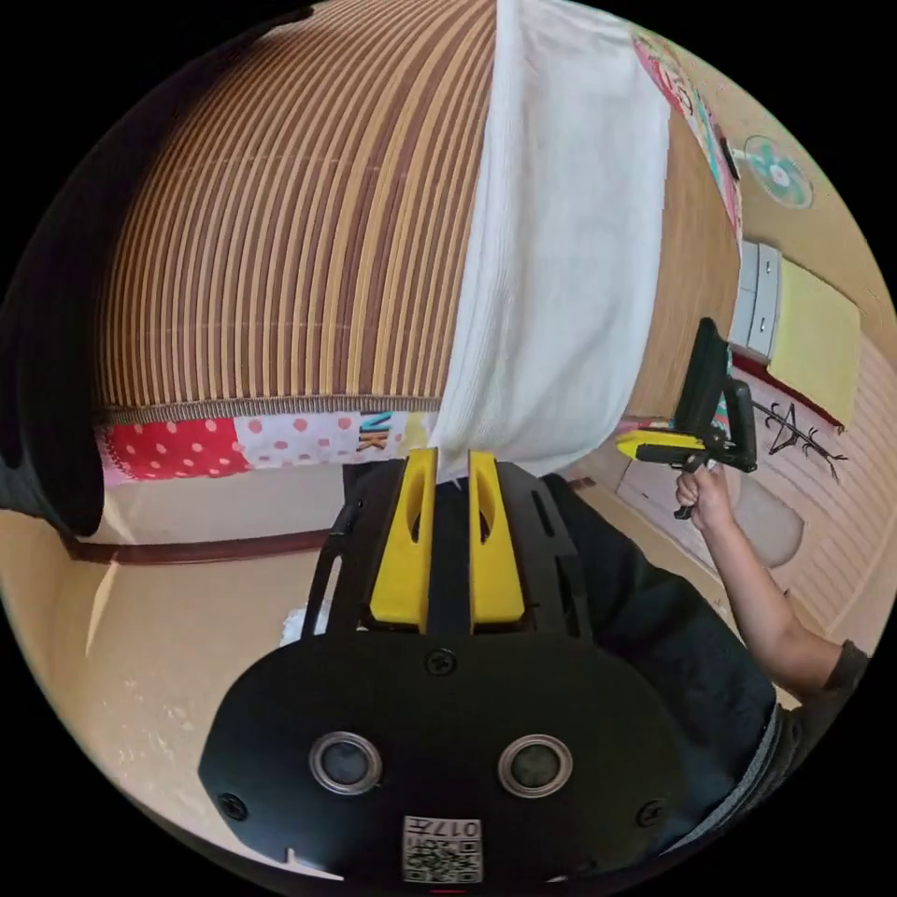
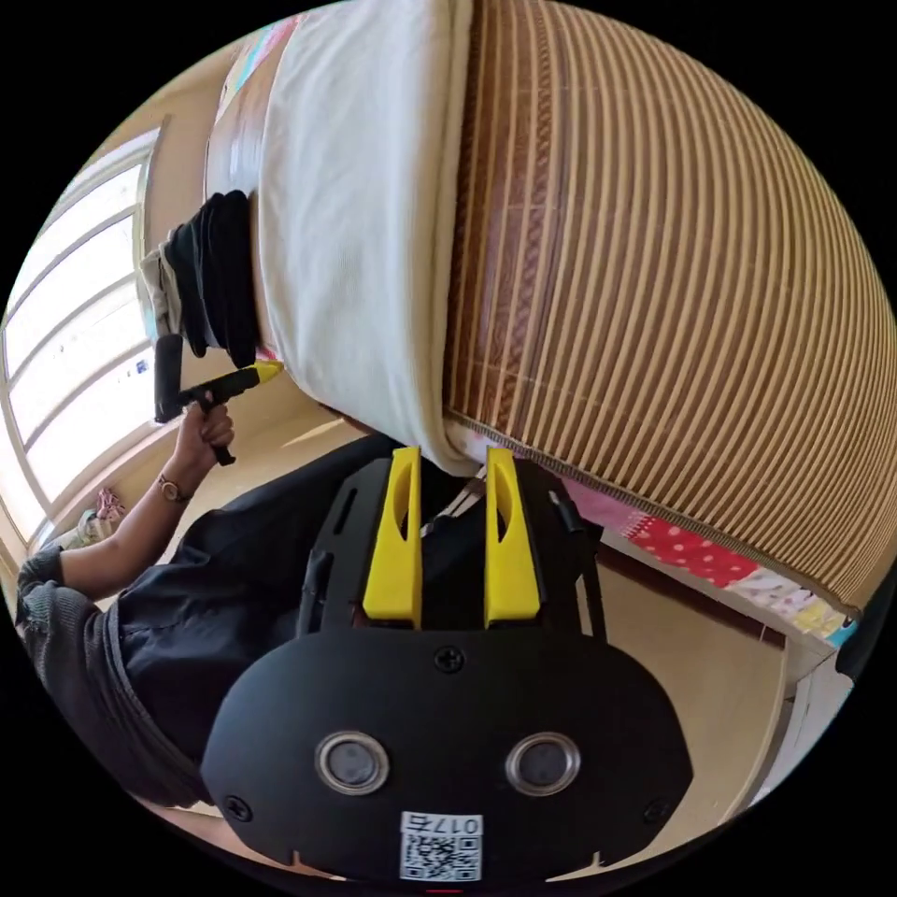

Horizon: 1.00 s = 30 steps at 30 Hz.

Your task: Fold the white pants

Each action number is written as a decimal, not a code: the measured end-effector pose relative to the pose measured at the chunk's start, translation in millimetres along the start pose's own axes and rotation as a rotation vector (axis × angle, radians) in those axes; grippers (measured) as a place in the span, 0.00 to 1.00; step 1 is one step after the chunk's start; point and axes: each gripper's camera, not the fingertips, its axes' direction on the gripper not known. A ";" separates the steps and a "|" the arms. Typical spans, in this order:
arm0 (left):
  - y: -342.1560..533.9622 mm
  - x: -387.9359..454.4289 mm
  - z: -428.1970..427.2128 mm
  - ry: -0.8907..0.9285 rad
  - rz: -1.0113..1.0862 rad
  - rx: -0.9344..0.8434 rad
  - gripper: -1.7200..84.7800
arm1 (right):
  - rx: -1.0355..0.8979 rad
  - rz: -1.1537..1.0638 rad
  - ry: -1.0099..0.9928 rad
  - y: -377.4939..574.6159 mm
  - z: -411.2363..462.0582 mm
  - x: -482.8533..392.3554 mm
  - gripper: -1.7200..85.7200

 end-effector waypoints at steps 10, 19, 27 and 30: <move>-109.2 -31.2 -46.3 0.272 0.108 0.209 0.18 | 0.222 -0.106 -0.437 -112.9 -67.0 70.4 0.18; -136.9 -2.4 -33.8 0.232 0.198 0.071 0.08 | 0.228 -0.151 -0.481 -141.1 -80.8 66.1 0.08; -16.6 30.9 -94.8 0.461 0.436 0.107 0.08 | 0.348 -0.380 -0.705 -15.5 -131.1 39.2 0.04; 44.7 45.8 -118.7 0.549 0.510 0.136 0.08 | 0.412 -0.462 -0.745 46.5 -155.0 15.5 0.04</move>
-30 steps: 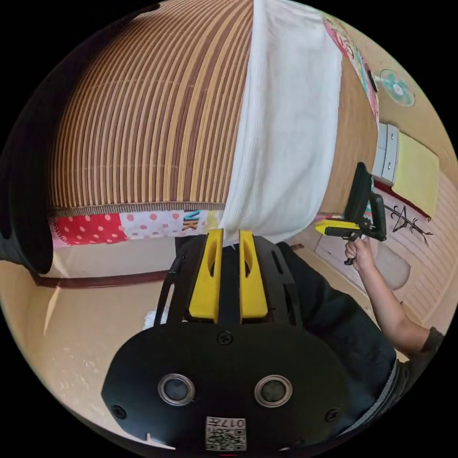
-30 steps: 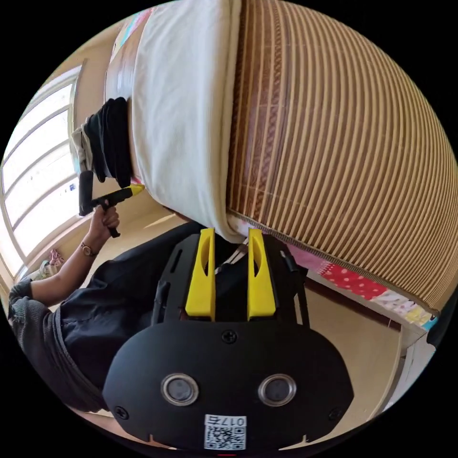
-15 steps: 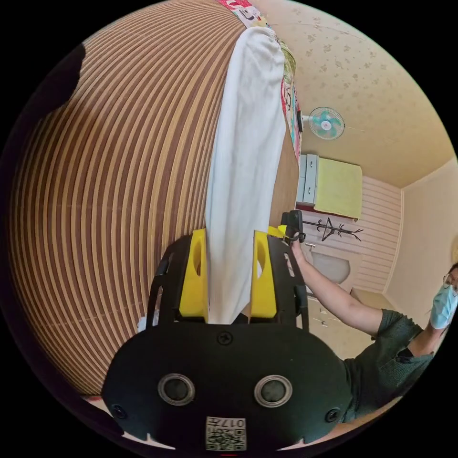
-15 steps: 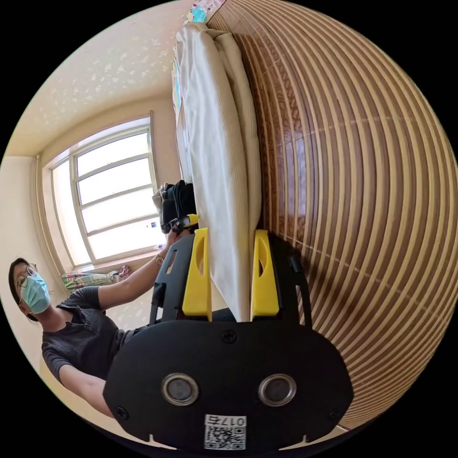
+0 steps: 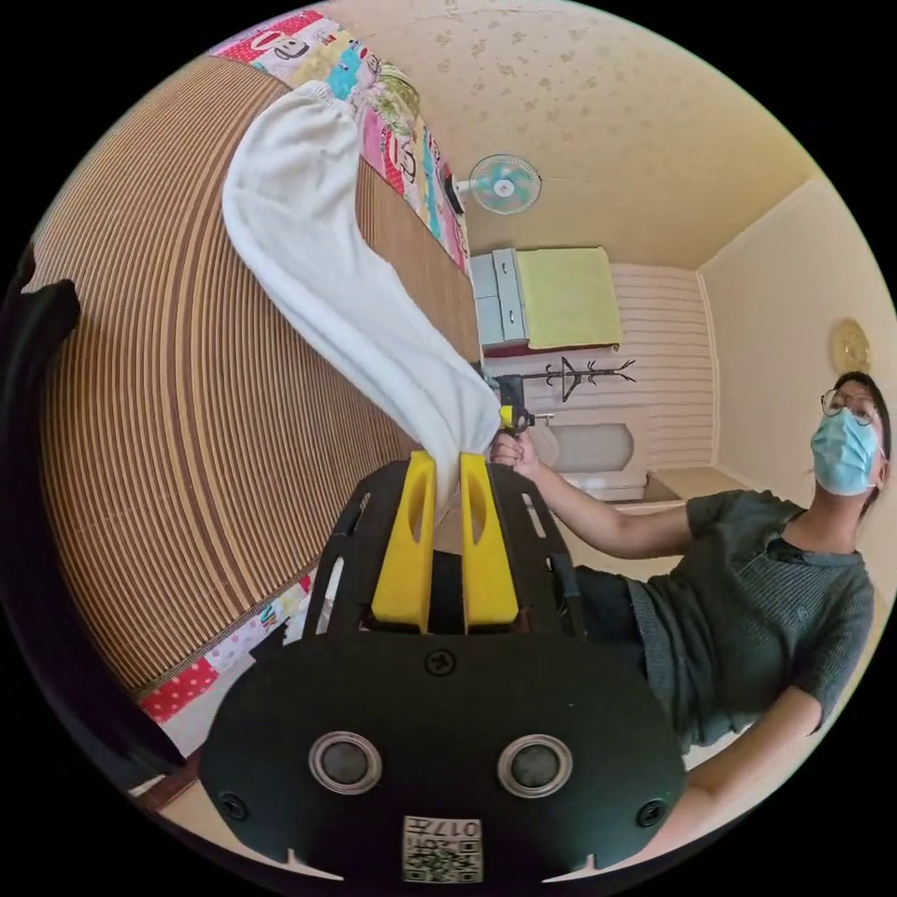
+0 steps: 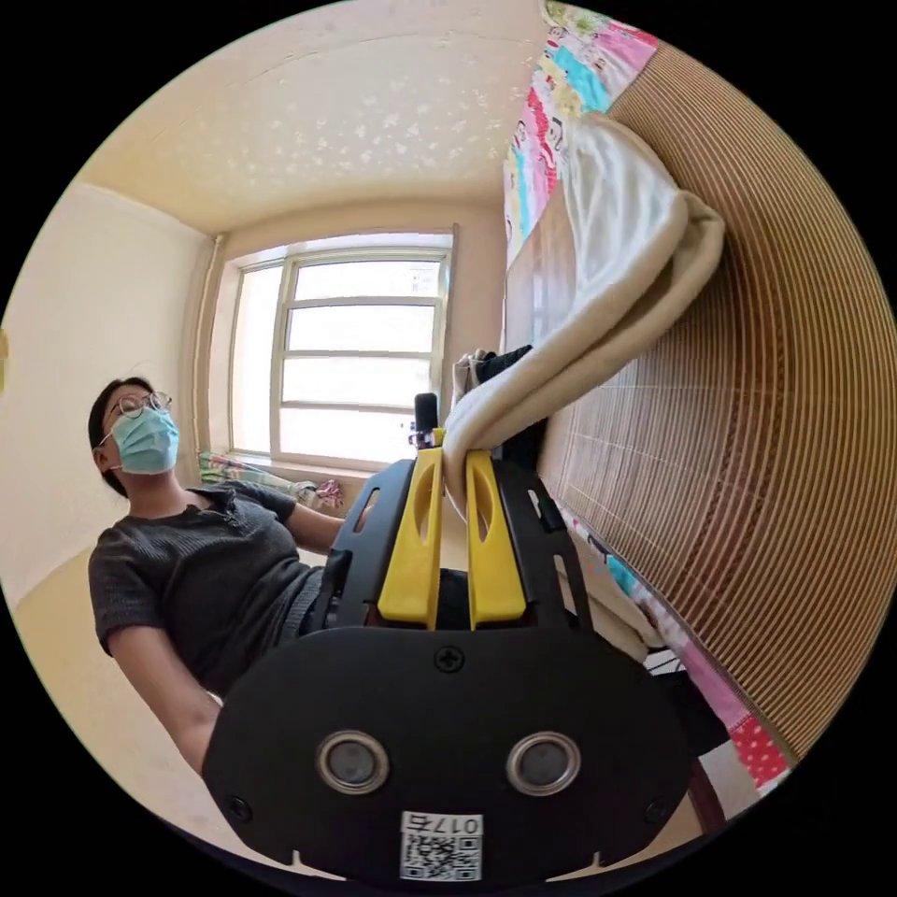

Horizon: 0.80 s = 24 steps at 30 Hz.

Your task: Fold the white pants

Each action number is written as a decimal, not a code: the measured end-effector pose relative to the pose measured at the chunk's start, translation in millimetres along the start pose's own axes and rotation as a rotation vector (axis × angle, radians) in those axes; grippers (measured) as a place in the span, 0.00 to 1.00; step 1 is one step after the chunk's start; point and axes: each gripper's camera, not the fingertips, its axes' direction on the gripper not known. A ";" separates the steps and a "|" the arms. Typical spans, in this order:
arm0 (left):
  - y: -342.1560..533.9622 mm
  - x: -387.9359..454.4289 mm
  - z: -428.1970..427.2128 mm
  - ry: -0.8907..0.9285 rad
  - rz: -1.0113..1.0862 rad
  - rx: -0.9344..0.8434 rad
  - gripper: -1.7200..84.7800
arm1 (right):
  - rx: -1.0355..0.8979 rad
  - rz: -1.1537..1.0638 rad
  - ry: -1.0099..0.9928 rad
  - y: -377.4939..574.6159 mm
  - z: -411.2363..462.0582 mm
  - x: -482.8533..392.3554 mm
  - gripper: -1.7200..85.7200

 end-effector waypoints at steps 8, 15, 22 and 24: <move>51.7 194.9 -30.6 0.063 0.346 0.074 0.07 | 0.043 -0.441 -0.048 32.4 -23.6 -216.6 0.03; 53.4 406.2 -62.2 0.078 0.833 0.146 0.08 | 0.104 -0.801 -0.098 20.0 -44.5 -391.0 0.03; 7.6 489.1 -71.6 0.017 0.757 0.263 0.08 | 0.240 -0.697 0.151 -44.4 -63.1 -442.9 0.03; -38.2 470.3 -56.3 -0.128 0.619 0.277 0.08 | 0.267 -0.593 0.277 -77.8 -67.2 -410.5 0.03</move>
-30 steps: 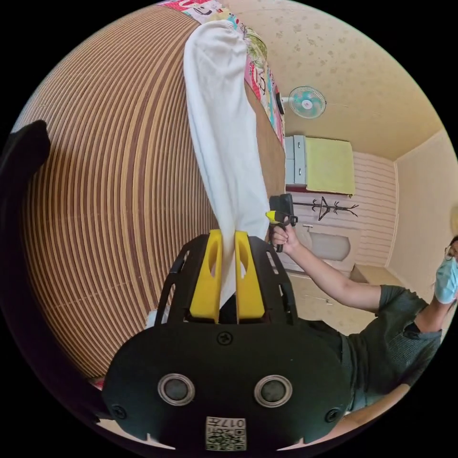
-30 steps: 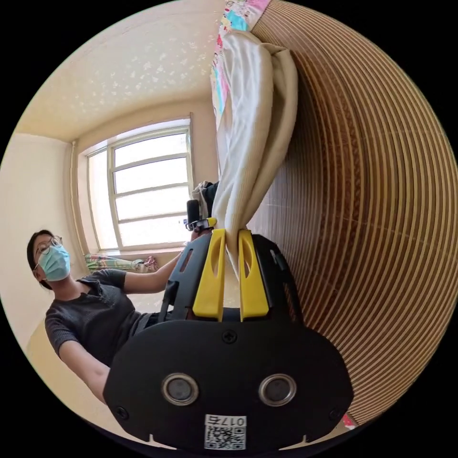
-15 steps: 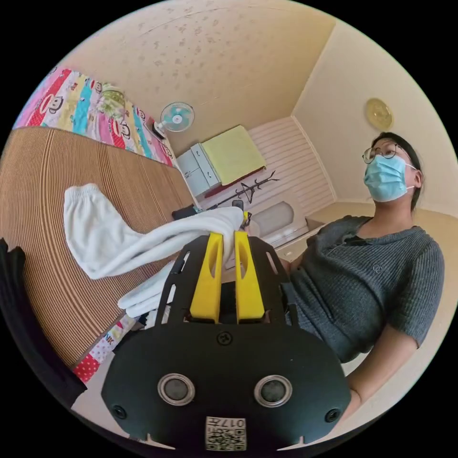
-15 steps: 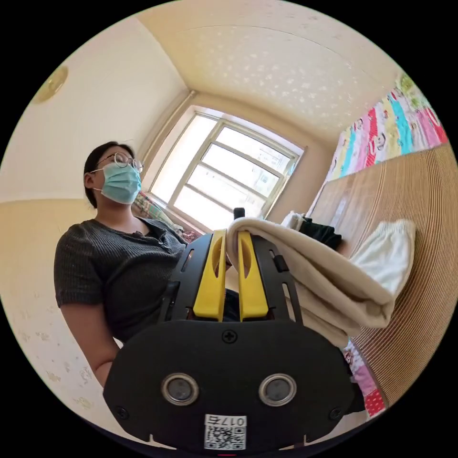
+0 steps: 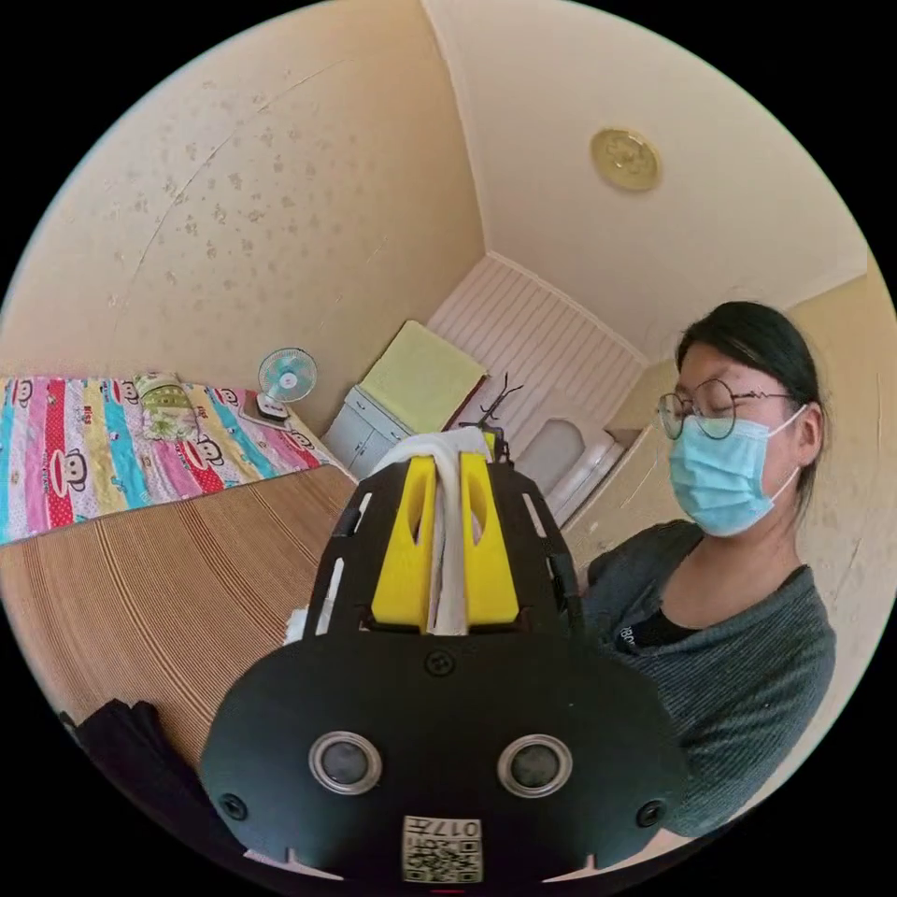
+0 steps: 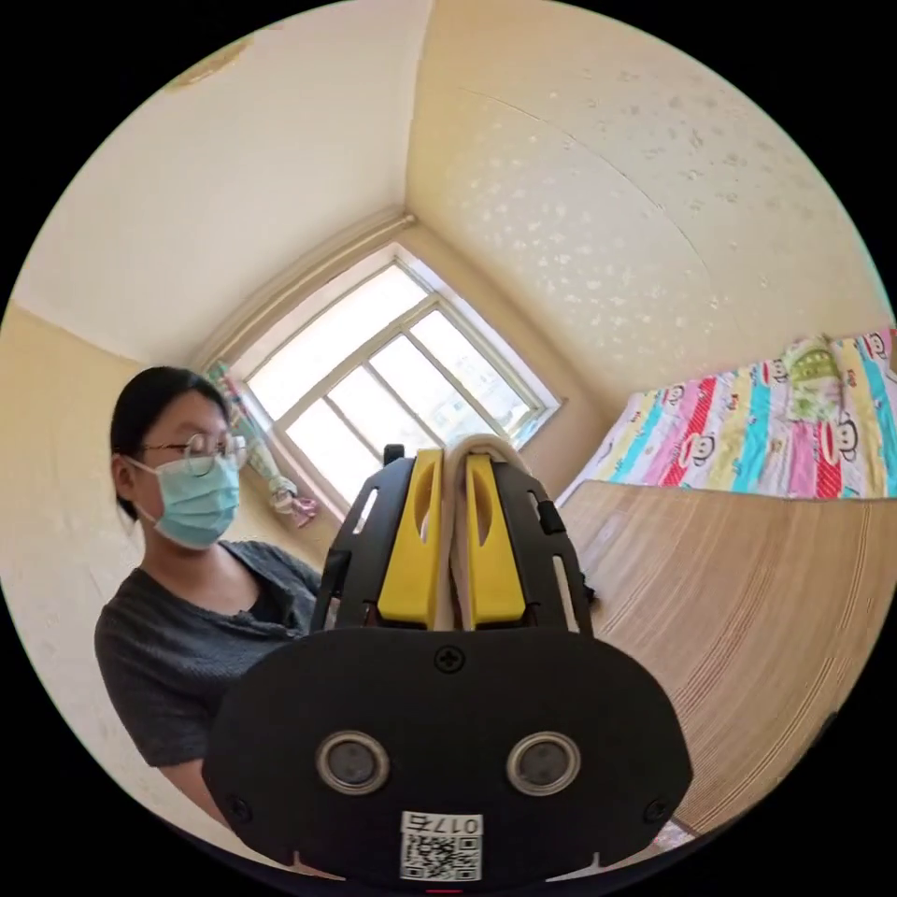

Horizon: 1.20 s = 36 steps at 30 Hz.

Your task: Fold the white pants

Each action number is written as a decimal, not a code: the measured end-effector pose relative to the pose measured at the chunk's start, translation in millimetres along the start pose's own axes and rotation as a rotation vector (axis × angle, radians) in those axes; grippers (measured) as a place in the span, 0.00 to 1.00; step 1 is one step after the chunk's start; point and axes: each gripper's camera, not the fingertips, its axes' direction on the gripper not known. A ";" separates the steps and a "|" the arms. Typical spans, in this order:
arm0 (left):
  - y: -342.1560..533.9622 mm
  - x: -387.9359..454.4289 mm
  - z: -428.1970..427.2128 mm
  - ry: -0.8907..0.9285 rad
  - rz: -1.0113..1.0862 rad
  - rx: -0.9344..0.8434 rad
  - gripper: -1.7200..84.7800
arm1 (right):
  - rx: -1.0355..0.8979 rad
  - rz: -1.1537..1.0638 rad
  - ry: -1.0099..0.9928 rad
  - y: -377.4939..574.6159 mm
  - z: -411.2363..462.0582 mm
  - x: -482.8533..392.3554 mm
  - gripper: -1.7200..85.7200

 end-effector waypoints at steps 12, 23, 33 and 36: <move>51.3 -295.4 161.6 -0.257 -0.479 -0.350 0.08 | -0.231 0.530 0.296 90.4 88.6 284.7 0.03; 312.8 -331.1 206.5 -0.269 -0.813 -0.611 0.08 | -0.534 0.908 0.393 380.8 113.8 333.5 0.07; 299.4 -414.6 186.6 -0.270 -0.880 -0.461 0.20 | -0.423 0.937 0.368 353.5 101.9 411.3 0.18; 279.6 -458.2 193.0 -0.275 -0.868 -0.400 0.22 | -0.459 0.928 0.358 339.8 118.9 458.5 0.21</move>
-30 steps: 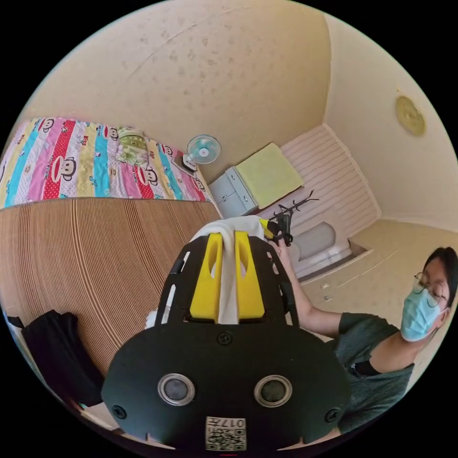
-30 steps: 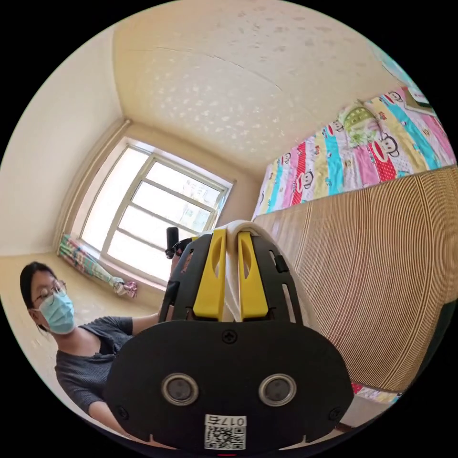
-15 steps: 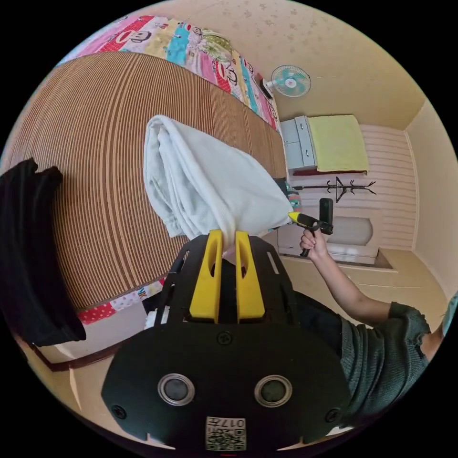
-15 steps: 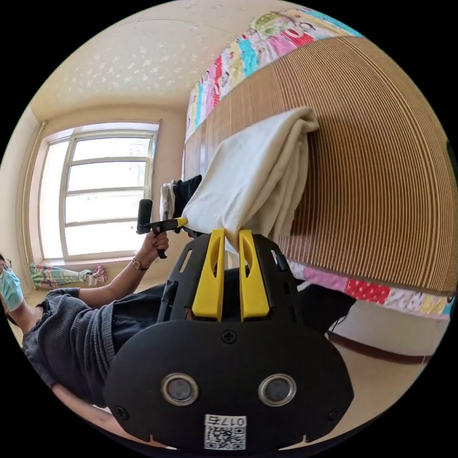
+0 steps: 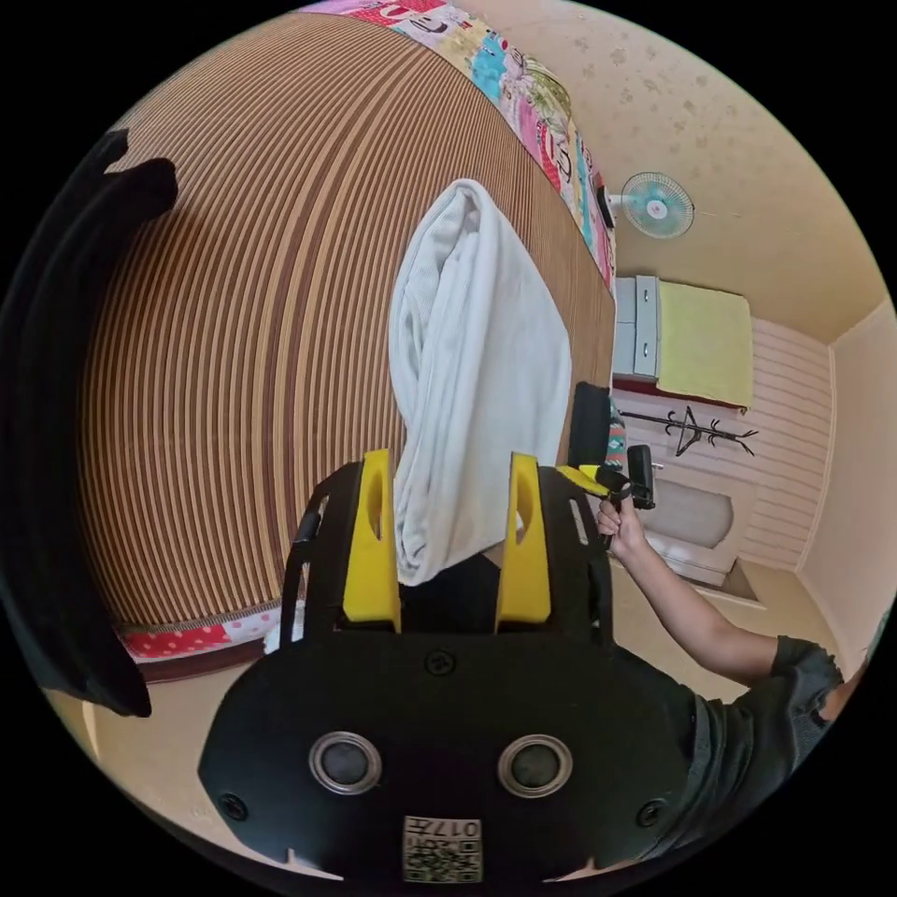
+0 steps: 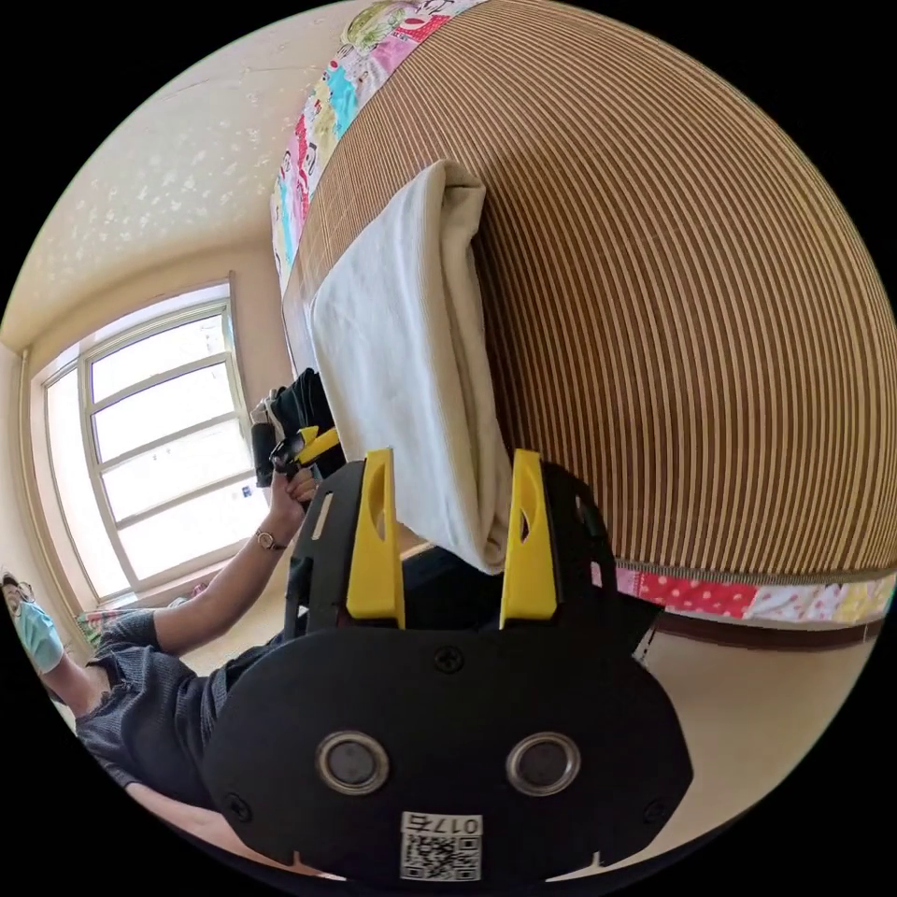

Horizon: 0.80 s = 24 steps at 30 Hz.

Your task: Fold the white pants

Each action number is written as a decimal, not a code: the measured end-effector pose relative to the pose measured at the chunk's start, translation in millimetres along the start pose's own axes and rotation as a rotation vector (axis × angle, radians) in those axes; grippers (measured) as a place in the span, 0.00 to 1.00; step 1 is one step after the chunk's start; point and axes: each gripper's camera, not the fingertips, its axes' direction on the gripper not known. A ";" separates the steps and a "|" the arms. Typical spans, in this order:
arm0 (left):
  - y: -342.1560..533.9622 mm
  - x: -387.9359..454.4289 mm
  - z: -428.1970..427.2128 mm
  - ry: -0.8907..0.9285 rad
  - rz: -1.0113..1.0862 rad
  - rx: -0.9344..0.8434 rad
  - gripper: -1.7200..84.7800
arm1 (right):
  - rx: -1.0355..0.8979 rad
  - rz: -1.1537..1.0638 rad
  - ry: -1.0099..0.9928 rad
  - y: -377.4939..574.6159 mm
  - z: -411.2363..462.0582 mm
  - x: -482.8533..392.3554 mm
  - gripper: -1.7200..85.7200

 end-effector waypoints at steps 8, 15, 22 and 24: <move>-79.7 -12.8 31.8 0.018 0.039 -0.097 0.23 | -0.029 -0.072 -0.187 -84.3 26.8 29.1 0.23; -73.7 -14.7 33.6 0.125 0.009 -0.077 0.14 | -0.163 -0.079 -0.239 -82.9 72.1 5.5 0.19; -26.6 -4.0 -16.0 0.106 0.068 -0.102 0.12 | -0.215 -0.183 -0.282 -42.9 72.3 -78.1 0.12; 0.7 1.1 -57.2 0.114 0.085 -0.065 0.12 | -0.230 -0.220 -0.302 -36.1 78.0 -113.4 0.12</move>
